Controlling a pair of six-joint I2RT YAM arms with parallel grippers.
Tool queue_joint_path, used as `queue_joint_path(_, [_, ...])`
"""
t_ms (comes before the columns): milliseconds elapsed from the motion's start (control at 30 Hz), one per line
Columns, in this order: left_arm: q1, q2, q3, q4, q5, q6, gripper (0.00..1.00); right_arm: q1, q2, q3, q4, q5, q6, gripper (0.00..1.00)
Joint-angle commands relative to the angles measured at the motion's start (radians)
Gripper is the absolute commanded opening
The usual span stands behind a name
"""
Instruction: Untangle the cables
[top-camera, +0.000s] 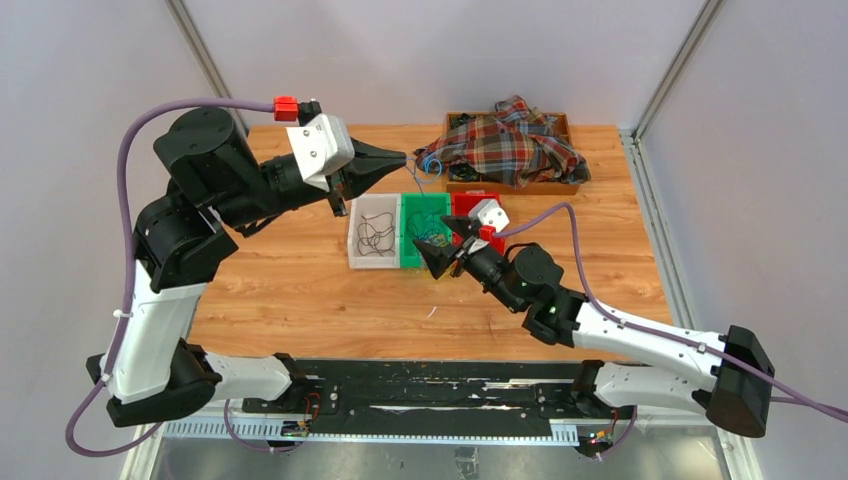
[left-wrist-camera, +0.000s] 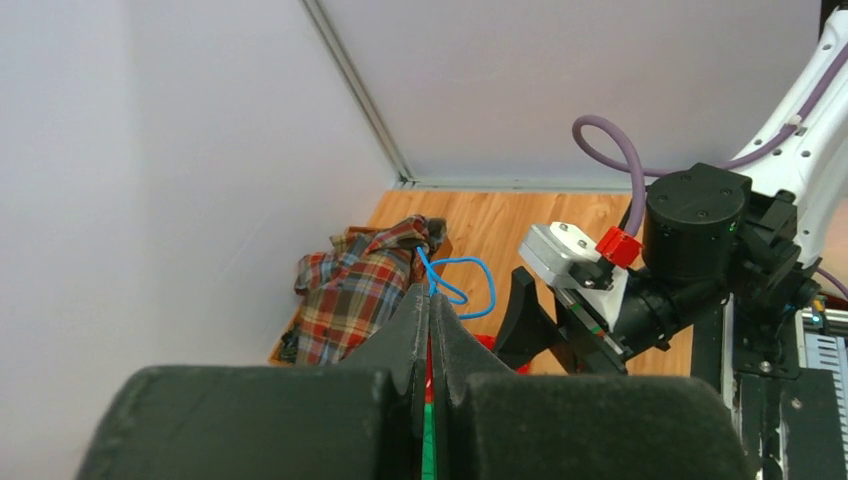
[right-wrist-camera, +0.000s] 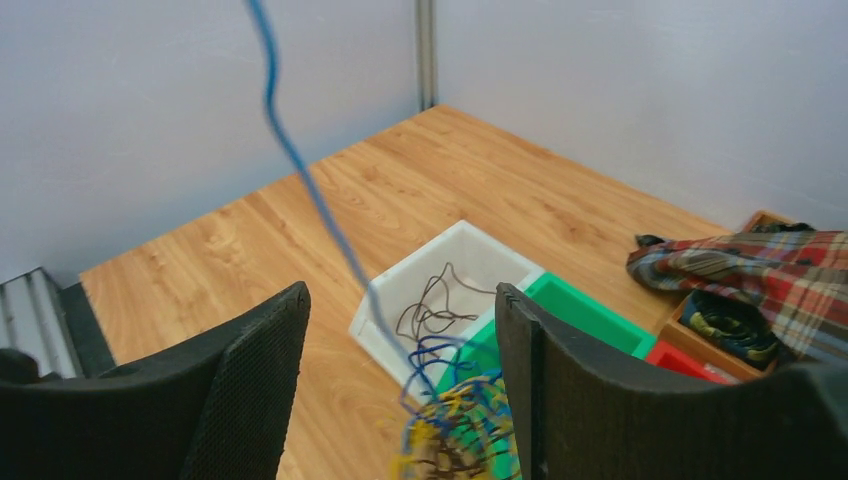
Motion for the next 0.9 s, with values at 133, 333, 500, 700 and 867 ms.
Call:
queue_joint_path(133, [-0.009, 0.015, 0.029, 0.010, 0.039, -0.021, 0.00, 0.009, 0.109, 0.105, 0.069, 0.081, -0.065, 0.65])
queue_joint_path(333, [-0.009, 0.014, 0.044, 0.009, 0.038, -0.023, 0.00, 0.009, 0.186, 0.118, 0.099, 0.053, -0.015, 0.62])
queue_joint_path(500, [-0.008, 0.016, 0.073, 0.009, 0.043, -0.022, 0.00, 0.011, 0.231, 0.094, 0.127, 0.025, 0.055, 0.54])
queue_joint_path(700, [-0.009, 0.023, 0.118, 0.011, 0.048, -0.020, 0.00, 0.011, 0.273, 0.027, 0.167, -0.033, 0.160, 0.41])
queue_joint_path(867, [-0.009, 0.032, 0.156, 0.011, 0.032, -0.018, 0.00, 0.011, 0.310, -0.071, 0.215, 0.008, 0.233, 0.34])
